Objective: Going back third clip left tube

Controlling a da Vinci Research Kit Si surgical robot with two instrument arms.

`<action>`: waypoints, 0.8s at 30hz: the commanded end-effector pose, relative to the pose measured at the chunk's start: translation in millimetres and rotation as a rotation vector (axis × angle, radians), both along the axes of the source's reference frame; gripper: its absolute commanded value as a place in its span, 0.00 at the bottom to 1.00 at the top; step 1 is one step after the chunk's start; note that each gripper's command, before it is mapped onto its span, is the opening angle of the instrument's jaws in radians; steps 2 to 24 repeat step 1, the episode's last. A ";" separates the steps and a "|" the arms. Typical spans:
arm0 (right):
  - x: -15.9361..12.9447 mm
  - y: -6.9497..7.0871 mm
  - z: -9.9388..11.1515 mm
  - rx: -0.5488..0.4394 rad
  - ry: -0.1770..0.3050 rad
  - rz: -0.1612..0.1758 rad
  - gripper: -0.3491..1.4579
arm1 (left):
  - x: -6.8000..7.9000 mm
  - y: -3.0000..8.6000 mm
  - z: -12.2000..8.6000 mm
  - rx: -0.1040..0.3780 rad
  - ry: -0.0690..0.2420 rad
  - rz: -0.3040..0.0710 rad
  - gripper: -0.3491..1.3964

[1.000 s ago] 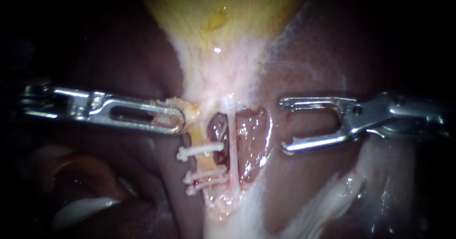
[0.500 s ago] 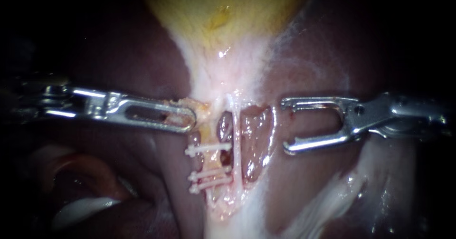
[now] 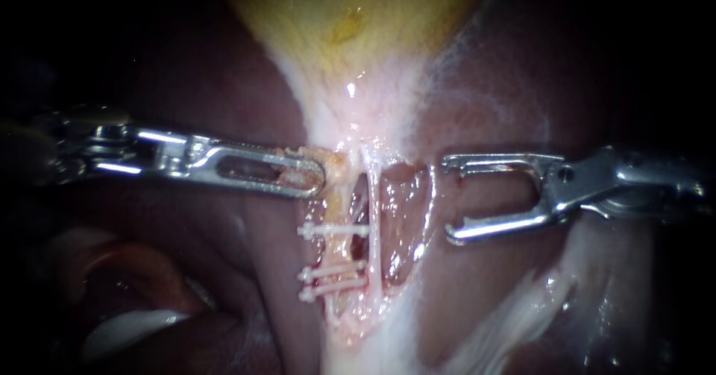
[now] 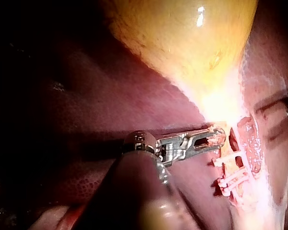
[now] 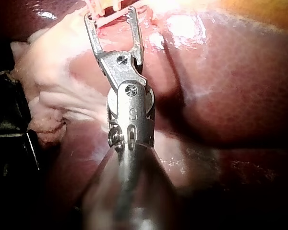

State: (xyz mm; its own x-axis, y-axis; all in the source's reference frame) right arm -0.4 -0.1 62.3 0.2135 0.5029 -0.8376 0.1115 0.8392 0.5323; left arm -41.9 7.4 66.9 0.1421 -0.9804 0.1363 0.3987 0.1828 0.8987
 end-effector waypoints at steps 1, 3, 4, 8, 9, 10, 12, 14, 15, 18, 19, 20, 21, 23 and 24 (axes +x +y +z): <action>0.0 0.0 0.0 0.000 0.000 0.000 0.47 | 0.0 0.0 0.0 0.000 -0.001 0.001 0.00; 0.0 0.0 0.0 0.000 0.000 0.000 0.47 | 0.0 0.0 0.0 0.000 -0.001 0.001 0.00; 0.0 0.0 0.0 0.000 0.000 0.000 0.47 | 0.0 0.0 0.0 0.000 -0.001 0.001 0.00; 0.0 0.0 0.0 0.000 0.000 0.000 0.47 | 0.0 0.0 0.0 0.000 -0.001 0.001 0.00; 0.0 0.0 0.0 0.000 0.000 0.000 0.47 | 0.0 0.0 0.0 0.000 -0.001 0.001 0.00; 0.0 0.0 0.0 0.000 0.000 0.000 0.47 | 0.0 0.0 0.0 0.000 -0.001 0.001 0.00; 0.0 0.0 0.0 0.000 0.000 0.000 0.47 | 0.0 0.0 0.0 0.000 -0.001 0.001 0.00; 0.0 0.0 0.0 0.000 0.000 0.000 0.47 | 0.0 0.0 0.0 0.000 -0.001 0.001 0.00; 0.0 0.0 0.0 0.000 0.000 0.000 0.47 | 0.0 0.0 0.0 0.000 -0.001 0.001 0.00; 0.0 0.0 0.0 0.000 0.000 0.000 0.47 | 0.0 0.0 0.0 0.000 -0.001 0.001 0.00; 0.0 0.0 0.0 0.000 0.000 0.000 0.47 | 0.0 0.0 0.0 0.000 -0.001 0.001 0.00; 0.0 0.0 0.0 0.000 0.000 0.000 0.47 | 0.0 0.0 0.0 0.000 -0.001 0.001 0.00; 0.0 0.0 0.0 0.000 0.000 0.000 0.47 | 0.0 0.0 0.0 0.000 -0.001 0.001 0.00; 0.0 0.0 0.0 0.000 0.000 0.000 0.47 | 0.0 0.0 0.0 0.000 -0.001 0.001 0.00; 0.0 0.0 0.0 0.000 0.000 0.000 0.47 | 0.0 0.0 0.0 0.000 -0.001 0.001 0.00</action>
